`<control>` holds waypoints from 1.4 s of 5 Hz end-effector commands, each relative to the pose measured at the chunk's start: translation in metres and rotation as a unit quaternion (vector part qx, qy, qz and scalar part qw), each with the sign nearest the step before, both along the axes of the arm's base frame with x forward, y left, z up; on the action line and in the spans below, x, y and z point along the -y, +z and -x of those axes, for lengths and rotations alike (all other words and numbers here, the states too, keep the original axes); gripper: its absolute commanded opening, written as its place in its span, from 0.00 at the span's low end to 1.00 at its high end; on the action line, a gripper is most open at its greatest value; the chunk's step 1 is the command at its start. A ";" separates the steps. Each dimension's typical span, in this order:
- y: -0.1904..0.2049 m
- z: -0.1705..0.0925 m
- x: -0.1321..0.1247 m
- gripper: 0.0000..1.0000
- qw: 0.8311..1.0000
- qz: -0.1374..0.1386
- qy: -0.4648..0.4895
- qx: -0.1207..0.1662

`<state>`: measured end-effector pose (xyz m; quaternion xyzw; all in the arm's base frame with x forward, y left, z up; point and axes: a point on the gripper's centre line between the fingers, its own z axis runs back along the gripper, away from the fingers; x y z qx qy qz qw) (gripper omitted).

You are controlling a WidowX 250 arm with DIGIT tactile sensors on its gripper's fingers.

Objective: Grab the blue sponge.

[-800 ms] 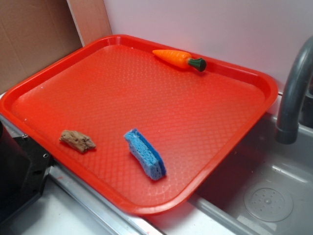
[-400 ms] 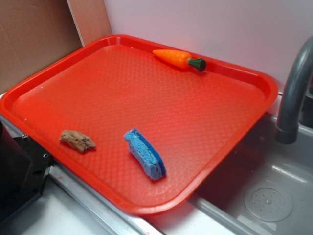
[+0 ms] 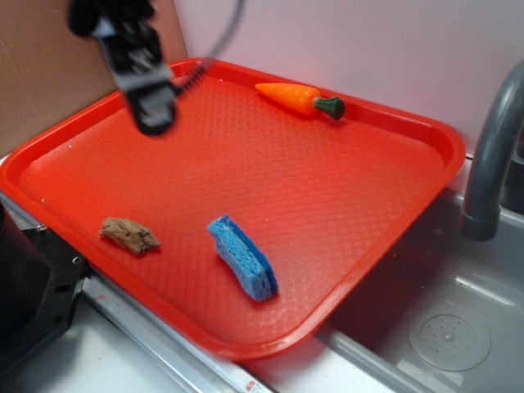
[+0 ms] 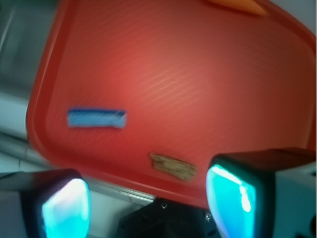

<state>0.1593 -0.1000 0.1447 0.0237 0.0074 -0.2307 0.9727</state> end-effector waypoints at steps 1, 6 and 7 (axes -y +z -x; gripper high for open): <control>-0.022 0.013 0.030 1.00 0.967 0.012 -0.251 0.031; -0.098 0.005 0.020 1.00 0.750 0.025 -0.661 -0.013; -0.124 0.005 0.031 1.00 0.747 0.028 -0.663 -0.032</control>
